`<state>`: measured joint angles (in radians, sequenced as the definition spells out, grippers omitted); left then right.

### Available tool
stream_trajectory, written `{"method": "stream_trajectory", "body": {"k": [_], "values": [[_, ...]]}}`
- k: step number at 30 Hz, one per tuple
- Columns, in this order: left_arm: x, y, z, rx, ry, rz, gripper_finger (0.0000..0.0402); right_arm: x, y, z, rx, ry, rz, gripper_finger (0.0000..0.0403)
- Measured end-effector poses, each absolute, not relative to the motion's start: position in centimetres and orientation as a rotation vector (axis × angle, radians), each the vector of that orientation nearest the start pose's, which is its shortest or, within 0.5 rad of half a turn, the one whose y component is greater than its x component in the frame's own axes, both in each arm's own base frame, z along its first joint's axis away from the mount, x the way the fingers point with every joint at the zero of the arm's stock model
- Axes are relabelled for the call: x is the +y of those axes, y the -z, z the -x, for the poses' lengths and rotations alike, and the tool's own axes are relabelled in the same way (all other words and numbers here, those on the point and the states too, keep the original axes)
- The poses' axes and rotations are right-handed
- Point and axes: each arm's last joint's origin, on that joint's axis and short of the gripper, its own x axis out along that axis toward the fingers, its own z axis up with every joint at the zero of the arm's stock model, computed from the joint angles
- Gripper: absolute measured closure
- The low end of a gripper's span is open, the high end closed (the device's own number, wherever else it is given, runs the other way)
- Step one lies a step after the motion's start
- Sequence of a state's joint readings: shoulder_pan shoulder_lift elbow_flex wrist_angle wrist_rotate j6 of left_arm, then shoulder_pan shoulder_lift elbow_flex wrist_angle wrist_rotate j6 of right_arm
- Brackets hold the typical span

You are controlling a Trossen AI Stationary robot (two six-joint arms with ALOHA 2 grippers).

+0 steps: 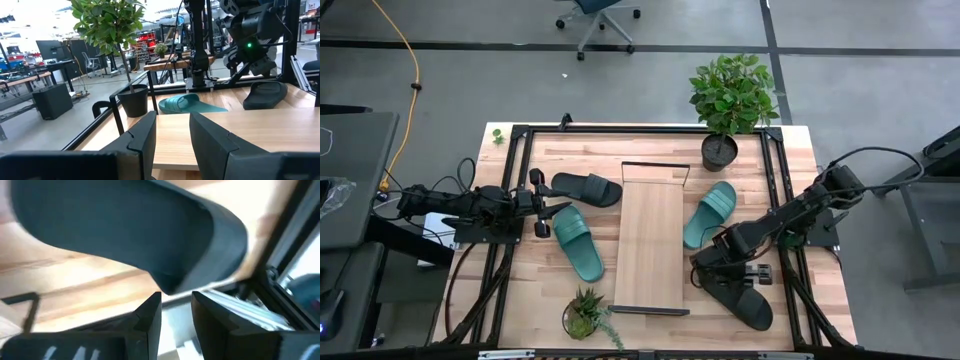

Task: Pick and place slides into the shelf
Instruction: Put the right black slides on the shelf

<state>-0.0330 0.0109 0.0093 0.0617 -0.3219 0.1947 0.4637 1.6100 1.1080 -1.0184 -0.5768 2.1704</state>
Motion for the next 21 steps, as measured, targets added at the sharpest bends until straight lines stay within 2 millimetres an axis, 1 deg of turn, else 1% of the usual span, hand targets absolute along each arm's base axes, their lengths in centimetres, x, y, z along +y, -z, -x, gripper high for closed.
{"method": "stream_trajectory", "body": {"k": [6, 9, 12, 16, 21], "values": [[0.6, -17.2, -9.6, -0.031, -0.294, -0.183, 0.0295, 13.9, -21.1, -23.8, 1.83, 1.24, -1.568, 0.0304], [0.6, -17.2, -9.6, -0.031, -0.294, -0.184, 0.0295, 13.8, -21.2, -23.7, 1.834, 1.28, -1.575, 0.0304], [0.6, -17.2, -9.6, -0.031, -0.294, -0.185, 0.0295, 13.5, -20.7, -23.5, 1.853, 1.322, -1.598, 0.0304], [0.6, -17.2, -9.6, -0.031, -0.294, -0.185, 0.0295, 13.0, -20.2, -23.7, 1.855, 1.326, -1.625, 0.0304], [0.6, -17.2, -9.6, -0.031, -0.294, -0.185, 0.0295, 12.4, -20.2, -23.6, 1.841, 1.375, -1.617, 0.0304]]}}
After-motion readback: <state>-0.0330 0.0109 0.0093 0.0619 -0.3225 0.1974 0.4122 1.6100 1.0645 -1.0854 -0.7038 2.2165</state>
